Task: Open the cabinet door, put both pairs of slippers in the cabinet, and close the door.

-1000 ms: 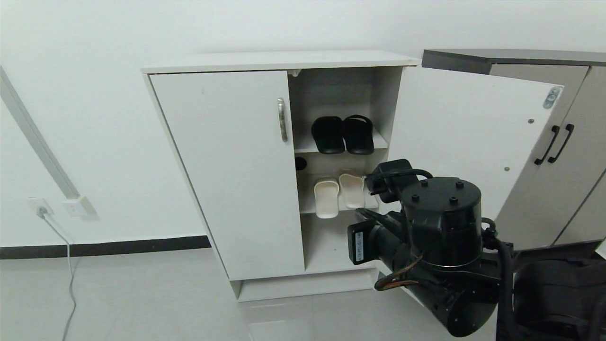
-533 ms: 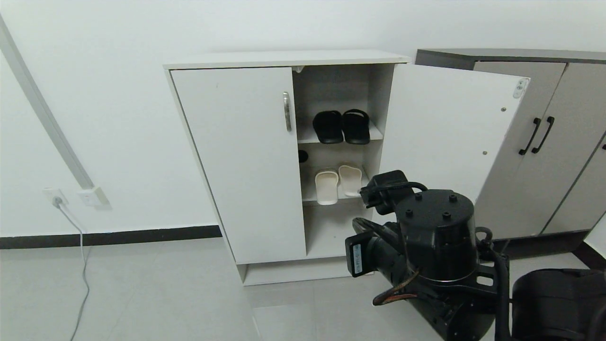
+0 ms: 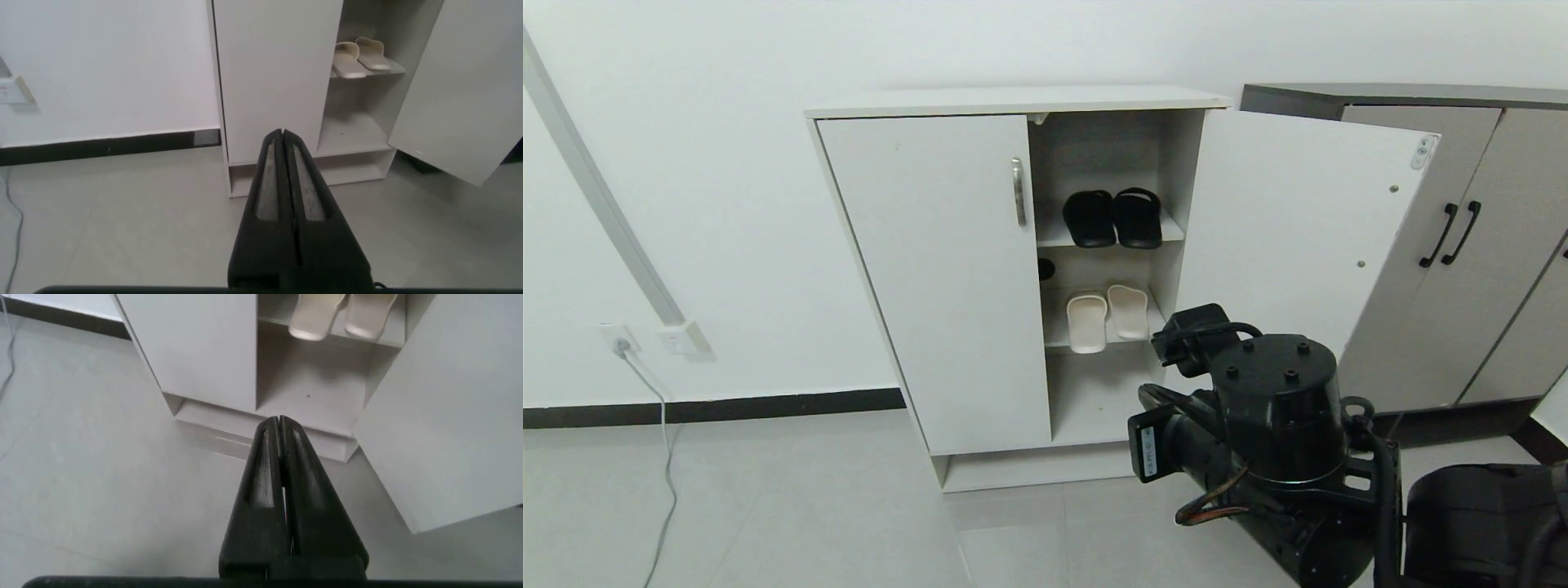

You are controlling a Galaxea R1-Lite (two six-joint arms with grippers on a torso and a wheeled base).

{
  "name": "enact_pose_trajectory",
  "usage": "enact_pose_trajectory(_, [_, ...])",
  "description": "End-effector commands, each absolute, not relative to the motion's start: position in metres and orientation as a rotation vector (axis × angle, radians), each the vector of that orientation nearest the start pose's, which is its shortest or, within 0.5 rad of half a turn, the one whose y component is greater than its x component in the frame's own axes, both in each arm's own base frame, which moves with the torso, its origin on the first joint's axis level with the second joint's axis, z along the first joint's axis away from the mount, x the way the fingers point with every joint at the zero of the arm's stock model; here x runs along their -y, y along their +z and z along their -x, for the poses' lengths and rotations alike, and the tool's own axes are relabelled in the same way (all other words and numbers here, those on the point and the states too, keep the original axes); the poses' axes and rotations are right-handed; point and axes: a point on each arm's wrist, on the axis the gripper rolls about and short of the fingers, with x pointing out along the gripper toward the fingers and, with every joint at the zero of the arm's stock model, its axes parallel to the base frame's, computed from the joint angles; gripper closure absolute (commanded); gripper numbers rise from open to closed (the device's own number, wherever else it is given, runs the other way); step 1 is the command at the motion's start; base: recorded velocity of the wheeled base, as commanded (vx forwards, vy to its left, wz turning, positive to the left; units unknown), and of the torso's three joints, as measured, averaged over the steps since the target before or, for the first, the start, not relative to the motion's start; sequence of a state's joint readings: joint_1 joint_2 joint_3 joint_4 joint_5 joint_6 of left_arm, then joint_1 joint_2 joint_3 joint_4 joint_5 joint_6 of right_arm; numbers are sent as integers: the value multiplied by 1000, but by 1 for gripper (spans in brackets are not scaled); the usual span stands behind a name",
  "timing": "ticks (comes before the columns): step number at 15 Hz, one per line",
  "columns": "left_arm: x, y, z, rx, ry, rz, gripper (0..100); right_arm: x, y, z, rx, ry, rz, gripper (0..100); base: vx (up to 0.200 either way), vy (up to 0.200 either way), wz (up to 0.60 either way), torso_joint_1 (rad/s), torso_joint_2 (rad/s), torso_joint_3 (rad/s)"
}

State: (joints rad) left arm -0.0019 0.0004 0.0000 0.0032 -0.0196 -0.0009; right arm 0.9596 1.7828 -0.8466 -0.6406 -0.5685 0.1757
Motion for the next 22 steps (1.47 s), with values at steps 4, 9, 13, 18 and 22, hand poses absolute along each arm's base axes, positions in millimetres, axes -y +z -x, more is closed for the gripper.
enact_pose_trajectory(4, [0, 75, 23, -5, -21, 2, 100, -257, 167, -196, -247, 365, 35, 100, 0, 0, 0, 0, 0, 0])
enact_pose_trajectory(9, [0, 75, 23, -5, -21, 0, 100, -254, 167, -199, -248, 351, 36, 100, 0, 0, 0, 0, -41, -42])
enact_pose_trajectory(13, [0, 75, 23, -5, -21, 0, 100, -255, 163, -201, -257, 348, 45, 100, 0, 0, 0, 24, -332, -340])
enact_pose_trajectory(18, [0, 75, 23, -5, -21, 0, 100, -256, 162, -201, -258, 348, 46, 100, 0, 0, 0, 80, -466, -357])
enact_pose_trajectory(22, [0, 75, 23, -3, -21, 2, 100, -255, 163, -202, -257, 345, 44, 100, 0, 0, 0, 141, -471, -332])
